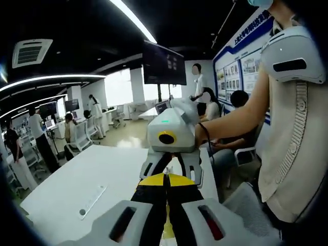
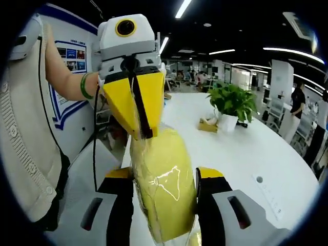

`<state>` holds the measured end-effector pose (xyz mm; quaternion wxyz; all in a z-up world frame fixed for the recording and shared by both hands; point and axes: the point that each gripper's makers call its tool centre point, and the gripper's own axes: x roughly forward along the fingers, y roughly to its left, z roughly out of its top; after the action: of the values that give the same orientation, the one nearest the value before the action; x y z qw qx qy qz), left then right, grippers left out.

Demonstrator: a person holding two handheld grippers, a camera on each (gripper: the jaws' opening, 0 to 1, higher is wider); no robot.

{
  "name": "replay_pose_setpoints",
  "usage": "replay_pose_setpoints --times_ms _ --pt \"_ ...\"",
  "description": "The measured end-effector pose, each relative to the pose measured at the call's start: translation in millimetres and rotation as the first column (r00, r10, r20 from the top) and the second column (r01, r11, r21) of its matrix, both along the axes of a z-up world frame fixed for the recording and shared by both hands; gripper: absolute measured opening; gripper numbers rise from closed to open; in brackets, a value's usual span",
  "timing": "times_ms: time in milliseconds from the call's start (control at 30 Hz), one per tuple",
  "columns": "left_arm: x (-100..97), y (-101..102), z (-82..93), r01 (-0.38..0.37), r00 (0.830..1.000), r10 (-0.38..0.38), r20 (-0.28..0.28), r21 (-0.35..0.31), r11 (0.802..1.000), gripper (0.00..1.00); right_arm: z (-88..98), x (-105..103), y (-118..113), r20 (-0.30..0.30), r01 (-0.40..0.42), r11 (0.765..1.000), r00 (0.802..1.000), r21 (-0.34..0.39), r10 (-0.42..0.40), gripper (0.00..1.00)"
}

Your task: Compare the silicone blocks by pressing each to a similar depth, holding the contact briefly, and releasing to observe deformation and rebound differences across the visible hardness samples.

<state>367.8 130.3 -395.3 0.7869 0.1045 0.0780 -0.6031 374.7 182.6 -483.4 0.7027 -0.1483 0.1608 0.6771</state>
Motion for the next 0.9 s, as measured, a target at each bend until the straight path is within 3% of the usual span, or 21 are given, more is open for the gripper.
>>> replay_pose_setpoints --times_ms 333,633,667,733,767,800,833,900 --pt "-3.5 2 -0.6 0.007 1.0 -0.007 0.013 0.021 1.0 0.0 -2.7 -2 1 0.075 0.009 0.999 0.997 -0.047 -0.006 0.21" --pt "-14.6 0 0.4 0.028 0.999 -0.028 0.021 0.019 0.999 0.0 -2.2 -13 -2 0.03 0.029 0.998 0.999 -0.052 -0.027 0.1" --pt "-15.6 0 1.3 0.028 0.999 -0.028 0.029 0.018 0.999 0.0 0.0 -11 -2 0.066 0.041 0.998 0.997 -0.04 -0.038 0.09" --pt "-17.6 -1 1.6 0.03 0.999 -0.031 0.026 0.018 0.999 0.0 0.1 -16 -2 0.045 0.038 0.998 0.998 -0.043 -0.036 0.08" --pt "-18.3 -1 2.2 0.031 0.999 -0.031 0.031 0.017 0.999 0.0 1.9 -14 -2 0.074 0.043 0.998 0.996 -0.034 -0.041 0.08" --pt "-19.3 -1 2.6 0.032 0.999 -0.033 0.031 0.016 0.999 0.0 0.7 -20 -3 0.03 0.028 0.998 0.999 -0.047 -0.026 0.08" --pt "-20.7 -1 2.9 0.034 0.999 -0.034 0.035 0.016 0.999 0.0 2.8 -16 -3 0.07 0.044 0.998 0.997 -0.041 -0.041 0.07" --pt "-21.7 -2 3.8 0.034 0.999 -0.034 0.035 0.012 0.999 0.0 2.6 -19 -3 0.046 0.038 0.998 0.998 -0.043 -0.036 0.07"
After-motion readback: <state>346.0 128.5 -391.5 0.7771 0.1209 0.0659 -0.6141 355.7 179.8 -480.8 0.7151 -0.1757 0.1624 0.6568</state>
